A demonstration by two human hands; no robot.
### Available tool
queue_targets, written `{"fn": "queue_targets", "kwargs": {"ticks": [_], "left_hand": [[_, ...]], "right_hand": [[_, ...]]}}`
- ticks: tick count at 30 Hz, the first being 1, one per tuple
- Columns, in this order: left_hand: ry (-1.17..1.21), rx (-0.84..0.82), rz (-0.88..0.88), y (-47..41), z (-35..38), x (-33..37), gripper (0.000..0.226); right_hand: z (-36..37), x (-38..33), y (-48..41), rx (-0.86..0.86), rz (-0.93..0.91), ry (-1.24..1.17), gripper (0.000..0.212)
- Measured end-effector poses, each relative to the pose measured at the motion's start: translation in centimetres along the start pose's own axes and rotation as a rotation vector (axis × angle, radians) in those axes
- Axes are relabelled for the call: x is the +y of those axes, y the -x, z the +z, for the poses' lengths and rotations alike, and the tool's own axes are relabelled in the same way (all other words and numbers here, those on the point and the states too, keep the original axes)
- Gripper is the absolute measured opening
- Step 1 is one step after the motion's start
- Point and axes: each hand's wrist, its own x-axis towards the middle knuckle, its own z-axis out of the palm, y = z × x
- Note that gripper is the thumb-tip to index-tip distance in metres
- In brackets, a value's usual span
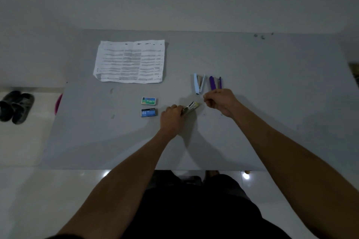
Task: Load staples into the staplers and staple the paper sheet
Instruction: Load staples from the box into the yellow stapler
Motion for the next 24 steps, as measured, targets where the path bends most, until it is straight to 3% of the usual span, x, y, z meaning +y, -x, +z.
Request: {"fn": "queue_targets", "kwargs": {"ticks": [7, 19, 24], "left_hand": [[0.149, 0.069, 0.081, -1.2, -2.9, 0.7, 0.015], [0.179, 0.143, 0.203, -3.4, -8.6, 1.3, 0.018], [0.203, 0.144, 0.211, -3.5, -9.5, 1.6, 0.019]], "right_hand": [[0.0, -1.9, 1.0, -0.080, -0.165, 0.060, 0.012], [1.0, -5.7, 1.1, -0.050, -0.884, 0.821, 0.016], [1.9, -5.8, 0.9, -0.104, -0.961, 0.893, 0.015]]}}
